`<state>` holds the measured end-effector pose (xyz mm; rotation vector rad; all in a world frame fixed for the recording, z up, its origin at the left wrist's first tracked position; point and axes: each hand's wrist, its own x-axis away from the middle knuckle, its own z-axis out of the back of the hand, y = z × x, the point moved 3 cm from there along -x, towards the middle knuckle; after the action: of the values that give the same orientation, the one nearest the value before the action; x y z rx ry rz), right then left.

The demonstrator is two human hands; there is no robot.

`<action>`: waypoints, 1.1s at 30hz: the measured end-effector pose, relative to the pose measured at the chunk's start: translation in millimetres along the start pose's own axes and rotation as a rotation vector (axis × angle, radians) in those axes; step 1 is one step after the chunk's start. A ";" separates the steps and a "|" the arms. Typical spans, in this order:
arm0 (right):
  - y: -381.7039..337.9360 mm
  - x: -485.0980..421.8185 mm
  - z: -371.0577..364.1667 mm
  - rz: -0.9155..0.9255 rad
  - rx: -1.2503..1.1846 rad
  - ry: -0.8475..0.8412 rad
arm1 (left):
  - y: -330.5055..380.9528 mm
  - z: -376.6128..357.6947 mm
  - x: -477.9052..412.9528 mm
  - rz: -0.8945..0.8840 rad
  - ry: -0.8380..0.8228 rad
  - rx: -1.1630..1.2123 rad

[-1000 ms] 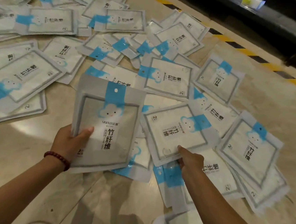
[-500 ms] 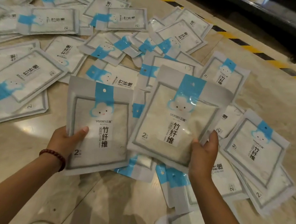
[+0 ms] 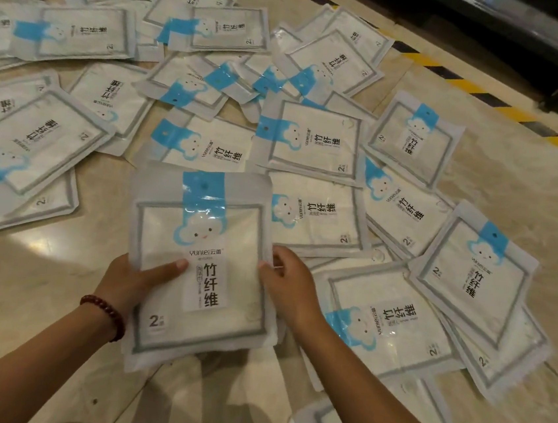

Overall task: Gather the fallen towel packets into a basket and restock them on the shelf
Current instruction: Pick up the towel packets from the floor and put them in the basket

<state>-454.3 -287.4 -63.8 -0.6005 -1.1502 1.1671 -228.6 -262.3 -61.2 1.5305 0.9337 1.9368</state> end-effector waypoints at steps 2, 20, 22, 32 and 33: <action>6.6 -18.1 19.6 0.001 0.092 0.163 | 2.0 9.5 -2.1 -0.033 0.050 0.022; 18.2 -29.3 5.3 0.214 0.659 -0.401 | -2.8 68.6 -24.0 -0.050 0.218 0.144; 12.3 -48.0 15.2 0.270 0.743 -0.205 | -4.2 70.4 -22.6 -0.041 0.216 0.126; 25.1 -43.6 -22.0 0.186 0.963 -0.017 | -16.4 75.7 -12.9 -0.015 0.244 0.124; 25.6 -42.5 -19.5 0.170 0.865 0.029 | -17.1 75.7 -13.3 -0.009 0.241 0.127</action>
<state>-445.0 -314.6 -108.7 -0.0408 -0.4785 1.6402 -152.5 -245.4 -72.5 1.3773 1.1827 2.1245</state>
